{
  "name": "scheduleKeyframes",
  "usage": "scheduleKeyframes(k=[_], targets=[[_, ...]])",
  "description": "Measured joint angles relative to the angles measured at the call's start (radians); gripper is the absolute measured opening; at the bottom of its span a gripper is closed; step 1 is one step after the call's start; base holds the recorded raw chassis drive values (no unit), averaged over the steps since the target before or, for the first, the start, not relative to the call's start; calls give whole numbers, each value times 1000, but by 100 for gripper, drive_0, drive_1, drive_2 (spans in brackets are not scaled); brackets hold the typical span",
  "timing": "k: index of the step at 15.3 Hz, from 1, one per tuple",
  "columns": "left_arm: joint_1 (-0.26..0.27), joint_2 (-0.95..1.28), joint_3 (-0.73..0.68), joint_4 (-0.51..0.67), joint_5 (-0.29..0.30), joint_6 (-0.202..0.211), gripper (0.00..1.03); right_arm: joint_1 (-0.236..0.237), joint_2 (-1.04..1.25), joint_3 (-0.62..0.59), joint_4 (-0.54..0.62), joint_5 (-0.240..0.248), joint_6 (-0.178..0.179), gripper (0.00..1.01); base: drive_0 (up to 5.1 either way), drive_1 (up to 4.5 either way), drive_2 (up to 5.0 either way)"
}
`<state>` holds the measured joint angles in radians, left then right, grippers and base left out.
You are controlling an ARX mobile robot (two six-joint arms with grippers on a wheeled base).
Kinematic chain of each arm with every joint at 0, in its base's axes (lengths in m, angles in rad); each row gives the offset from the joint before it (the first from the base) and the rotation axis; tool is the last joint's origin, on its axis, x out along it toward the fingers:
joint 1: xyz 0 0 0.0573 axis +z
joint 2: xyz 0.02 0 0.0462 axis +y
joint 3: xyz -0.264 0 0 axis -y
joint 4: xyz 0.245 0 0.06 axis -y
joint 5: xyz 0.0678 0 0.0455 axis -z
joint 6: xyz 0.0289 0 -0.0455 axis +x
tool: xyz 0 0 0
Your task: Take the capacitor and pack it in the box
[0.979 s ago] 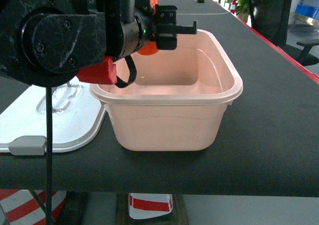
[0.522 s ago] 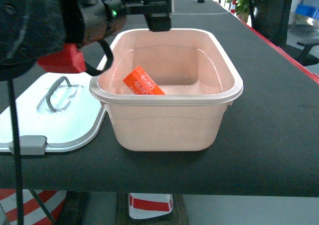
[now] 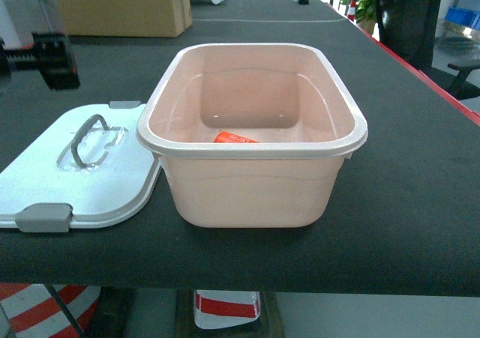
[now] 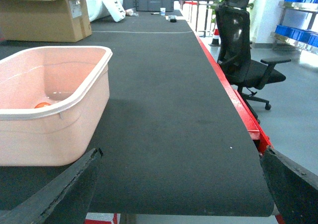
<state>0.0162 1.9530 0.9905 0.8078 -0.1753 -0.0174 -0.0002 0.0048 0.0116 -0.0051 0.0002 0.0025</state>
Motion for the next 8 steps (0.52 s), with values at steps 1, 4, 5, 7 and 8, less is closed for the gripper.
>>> scheduleKeyframes(k=[1,4,5,7,8], targets=[[6,70,40,-17,10,12,98,0,0,0,0,0,0,98,0,0,0],[-5,205,148,-61,16,25,98,0,0,0,0,0,0,98,0,0,0],[-9,244,176,-95,16,24,98,0,0,0,0,0,0,98,0,0,0],[-18,321,210,-147,27,25,98,0,0,0,0,0,0,98,0,0,0],[-20,340,216,-164,38,29,98,0,0,0,0,0,0,98,0,0,0]])
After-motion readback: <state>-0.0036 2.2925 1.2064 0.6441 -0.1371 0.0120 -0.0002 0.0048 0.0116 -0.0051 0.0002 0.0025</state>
